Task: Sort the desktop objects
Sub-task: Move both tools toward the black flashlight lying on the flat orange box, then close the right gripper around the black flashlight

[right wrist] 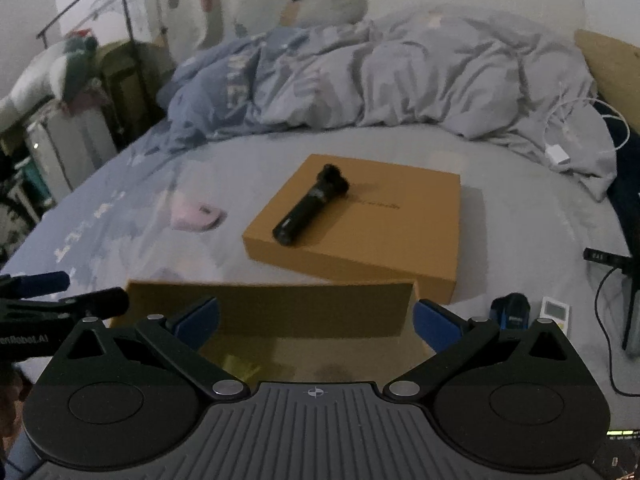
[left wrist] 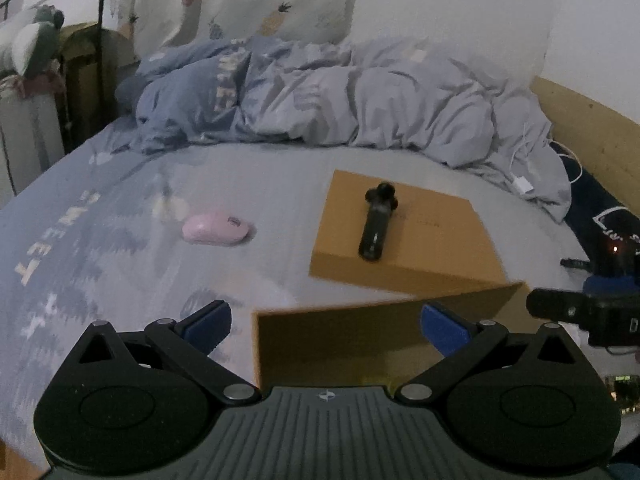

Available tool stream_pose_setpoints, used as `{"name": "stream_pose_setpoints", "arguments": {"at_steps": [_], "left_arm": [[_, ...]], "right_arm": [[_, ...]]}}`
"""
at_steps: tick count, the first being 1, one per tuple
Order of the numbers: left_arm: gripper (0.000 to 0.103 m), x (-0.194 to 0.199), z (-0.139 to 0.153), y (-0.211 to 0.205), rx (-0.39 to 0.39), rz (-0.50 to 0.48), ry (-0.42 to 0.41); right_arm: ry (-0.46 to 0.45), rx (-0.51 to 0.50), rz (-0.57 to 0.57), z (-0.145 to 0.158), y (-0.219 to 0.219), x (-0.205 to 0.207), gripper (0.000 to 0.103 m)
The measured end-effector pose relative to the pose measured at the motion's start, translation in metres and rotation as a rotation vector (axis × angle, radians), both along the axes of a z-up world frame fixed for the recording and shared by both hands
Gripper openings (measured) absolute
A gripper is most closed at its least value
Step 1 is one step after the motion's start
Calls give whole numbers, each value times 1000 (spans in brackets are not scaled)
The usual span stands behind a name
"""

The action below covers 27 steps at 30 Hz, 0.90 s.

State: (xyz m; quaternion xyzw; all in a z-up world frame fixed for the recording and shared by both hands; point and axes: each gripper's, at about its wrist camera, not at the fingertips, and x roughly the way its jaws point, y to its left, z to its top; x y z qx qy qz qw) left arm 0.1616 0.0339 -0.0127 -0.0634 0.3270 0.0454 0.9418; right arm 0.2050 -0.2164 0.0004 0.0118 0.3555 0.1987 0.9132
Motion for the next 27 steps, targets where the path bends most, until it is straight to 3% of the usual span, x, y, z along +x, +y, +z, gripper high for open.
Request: {"name": "stream_pose_setpoints", "arguments": {"at_steps": [13, 27], "left_arm": [[103, 77, 18, -19, 30, -77, -60], [103, 141, -3, -30, 120, -166, -30]], "right_arm": [[-21, 78, -81, 8, -29, 62, 103], [56, 224, -152, -13, -48, 131, 103]]}}
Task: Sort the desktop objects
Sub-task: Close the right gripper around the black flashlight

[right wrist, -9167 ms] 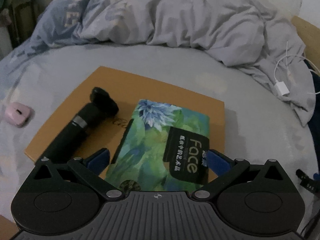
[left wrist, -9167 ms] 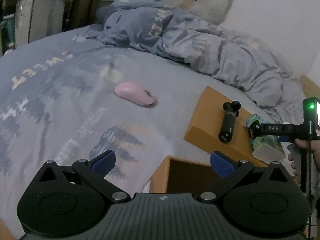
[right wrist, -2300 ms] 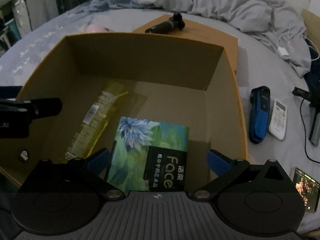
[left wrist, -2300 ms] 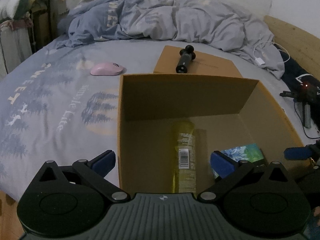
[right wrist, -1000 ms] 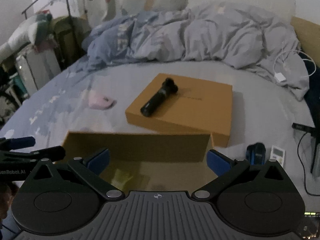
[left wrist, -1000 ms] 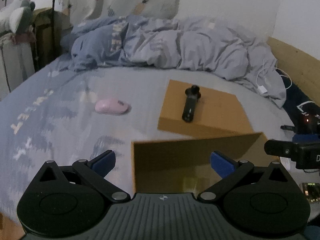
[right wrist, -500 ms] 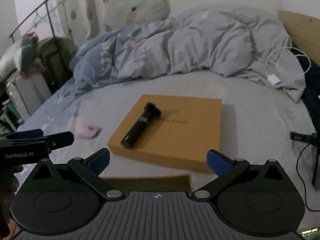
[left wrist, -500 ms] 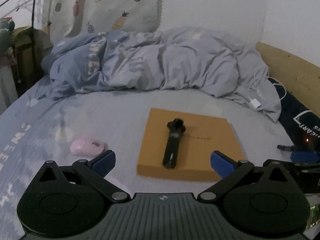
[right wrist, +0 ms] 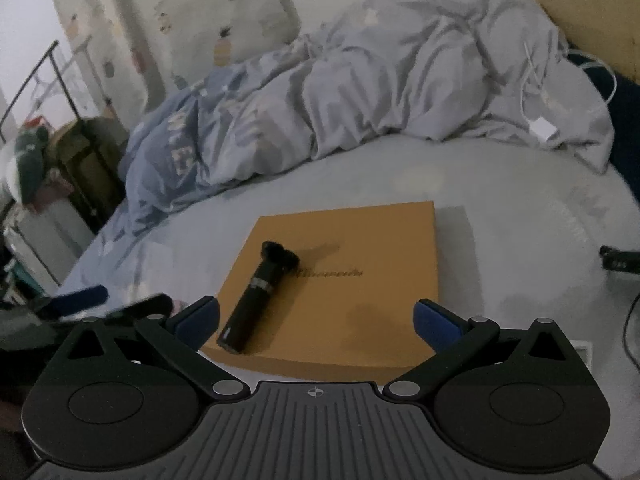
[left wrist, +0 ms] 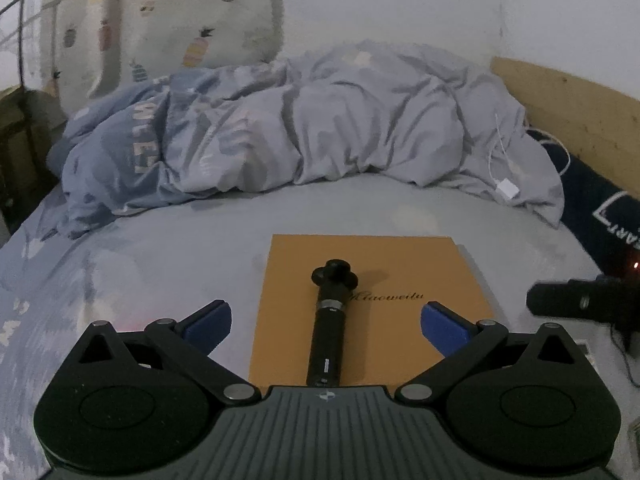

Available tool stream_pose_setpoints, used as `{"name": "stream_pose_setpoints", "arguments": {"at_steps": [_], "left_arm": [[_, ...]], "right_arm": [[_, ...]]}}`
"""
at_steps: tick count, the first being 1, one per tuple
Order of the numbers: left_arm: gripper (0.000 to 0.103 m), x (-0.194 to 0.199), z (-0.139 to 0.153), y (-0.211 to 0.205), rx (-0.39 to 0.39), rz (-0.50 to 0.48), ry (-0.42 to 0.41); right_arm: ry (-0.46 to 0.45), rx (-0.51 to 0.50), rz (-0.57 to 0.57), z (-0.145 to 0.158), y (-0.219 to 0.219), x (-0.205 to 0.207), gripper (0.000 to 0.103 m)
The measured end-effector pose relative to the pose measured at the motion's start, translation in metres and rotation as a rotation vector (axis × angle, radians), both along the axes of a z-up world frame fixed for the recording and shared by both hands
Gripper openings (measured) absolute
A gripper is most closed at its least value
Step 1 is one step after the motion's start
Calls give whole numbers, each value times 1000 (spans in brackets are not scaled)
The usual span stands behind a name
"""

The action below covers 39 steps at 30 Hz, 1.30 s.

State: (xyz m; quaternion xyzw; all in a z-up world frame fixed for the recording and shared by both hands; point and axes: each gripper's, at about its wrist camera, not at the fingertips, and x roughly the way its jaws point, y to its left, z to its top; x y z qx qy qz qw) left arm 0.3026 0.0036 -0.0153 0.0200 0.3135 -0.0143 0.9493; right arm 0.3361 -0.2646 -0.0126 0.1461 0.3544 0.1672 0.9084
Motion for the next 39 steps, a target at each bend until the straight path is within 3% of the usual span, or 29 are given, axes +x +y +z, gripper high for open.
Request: {"name": "stream_pose_setpoints", "arguments": {"at_steps": [8, 18, 23, 30, 34, 37, 39], "left_arm": [[103, 28, -19, -2, 46, -37, 62], [103, 56, -35, 17, -3, -103, 159], [97, 71, -48, 35, -78, -142, 226], [84, 91, -67, 63, -250, -184, 326], [83, 102, -79, 72, -347, -218, 381], [70, 111, -88, 76, -382, -227, 418], [68, 114, -93, 79, -397, -232, 434]], "right_arm": [[56, 99, 25, -11, 7, 39, 103], [162, 172, 68, -38, 41, 87, 103], [203, 218, 78, -49, 57, 104, 103], [281, 287, 81, -69, 76, 127, 101], [329, 309, 78, -83, 85, 137, 93], [355, 311, 85, -92, 93, 142, 87], [364, 300, 89, -96, 99, 145, 82]]}}
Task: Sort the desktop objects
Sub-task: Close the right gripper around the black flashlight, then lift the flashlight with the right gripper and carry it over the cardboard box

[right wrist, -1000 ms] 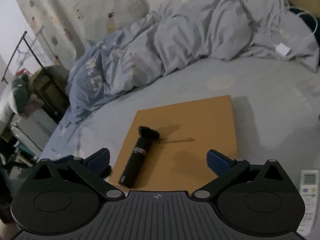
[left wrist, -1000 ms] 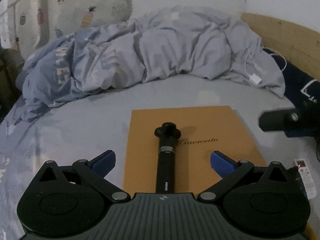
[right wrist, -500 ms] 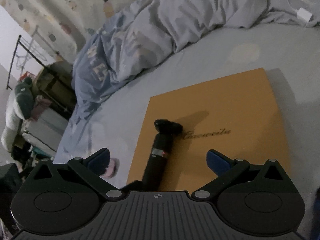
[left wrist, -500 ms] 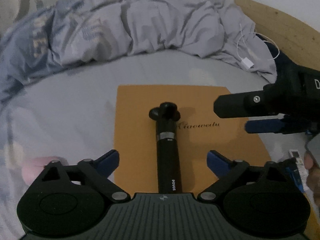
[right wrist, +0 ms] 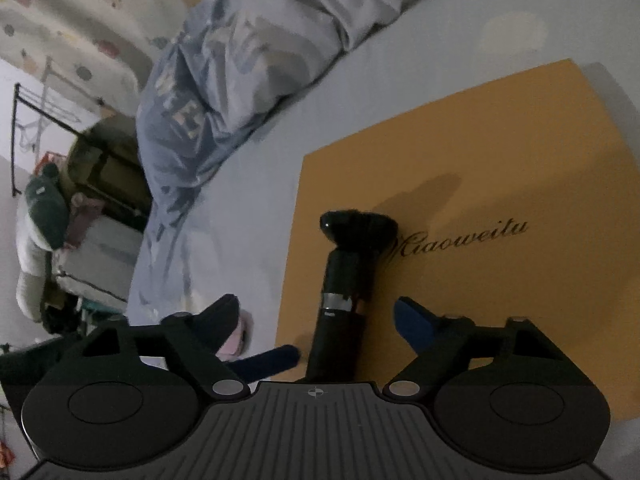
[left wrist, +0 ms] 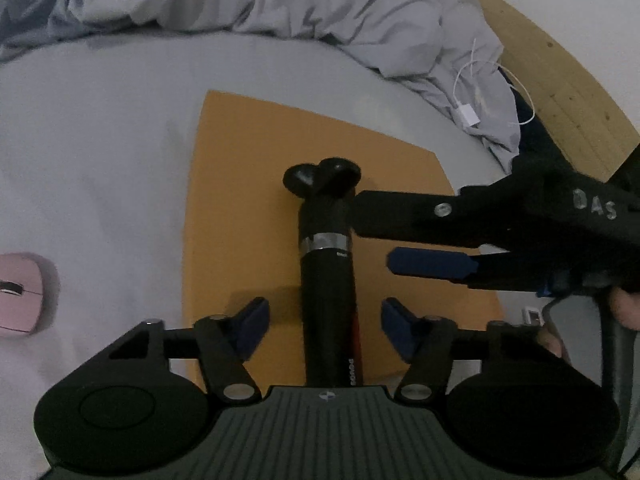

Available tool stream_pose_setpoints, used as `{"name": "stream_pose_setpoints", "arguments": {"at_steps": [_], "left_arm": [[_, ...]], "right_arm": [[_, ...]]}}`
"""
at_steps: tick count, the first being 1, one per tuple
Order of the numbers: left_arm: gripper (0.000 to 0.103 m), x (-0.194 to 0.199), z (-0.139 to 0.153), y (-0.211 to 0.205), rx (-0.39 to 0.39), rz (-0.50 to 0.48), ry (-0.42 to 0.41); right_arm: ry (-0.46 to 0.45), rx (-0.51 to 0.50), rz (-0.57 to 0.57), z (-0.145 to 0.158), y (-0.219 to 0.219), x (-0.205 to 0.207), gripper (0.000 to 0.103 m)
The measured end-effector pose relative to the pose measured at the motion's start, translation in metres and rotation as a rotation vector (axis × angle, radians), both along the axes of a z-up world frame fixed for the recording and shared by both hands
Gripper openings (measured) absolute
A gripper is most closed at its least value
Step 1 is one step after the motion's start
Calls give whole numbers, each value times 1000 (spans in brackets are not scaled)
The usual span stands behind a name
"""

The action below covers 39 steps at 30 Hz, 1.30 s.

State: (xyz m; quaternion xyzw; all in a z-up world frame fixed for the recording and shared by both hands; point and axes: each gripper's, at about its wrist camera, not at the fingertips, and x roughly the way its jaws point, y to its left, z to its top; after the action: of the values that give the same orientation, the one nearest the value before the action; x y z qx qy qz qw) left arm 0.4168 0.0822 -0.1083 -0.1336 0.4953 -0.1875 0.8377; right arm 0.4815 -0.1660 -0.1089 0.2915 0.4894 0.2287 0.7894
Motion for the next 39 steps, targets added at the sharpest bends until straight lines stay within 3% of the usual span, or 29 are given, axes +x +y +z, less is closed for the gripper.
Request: {"name": "stream_pose_setpoints", "arguments": {"at_steps": [2, 5, 16, 23, 34, 35, 39], "left_arm": [[65, 3, -1, 3, -17, -2, 1], [54, 8, -3, 7, -33, -3, 12], [49, 25, -2, 0, -22, -60, 58], [48, 33, -1, -12, 31, -68, 82], [50, 33, 0, -37, 153, -32, 105], [42, 32, 0, -37, 159, -29, 100], [41, 26, 1, -34, 149, -5, 78]], "right_arm": [[6, -7, 0, -4, 3, 4, 71], [23, -15, -1, -11, 7, 9, 66], [34, -49, 13, -22, 19, 14, 51], [21, -95, 26, -22, 22, 14, 41], [4, -131, 58, -21, 24, 16, 38], [1, -129, 59, -22, 24, 15, 38], [-10, -126, 62, -20, 23, 13, 38]]}}
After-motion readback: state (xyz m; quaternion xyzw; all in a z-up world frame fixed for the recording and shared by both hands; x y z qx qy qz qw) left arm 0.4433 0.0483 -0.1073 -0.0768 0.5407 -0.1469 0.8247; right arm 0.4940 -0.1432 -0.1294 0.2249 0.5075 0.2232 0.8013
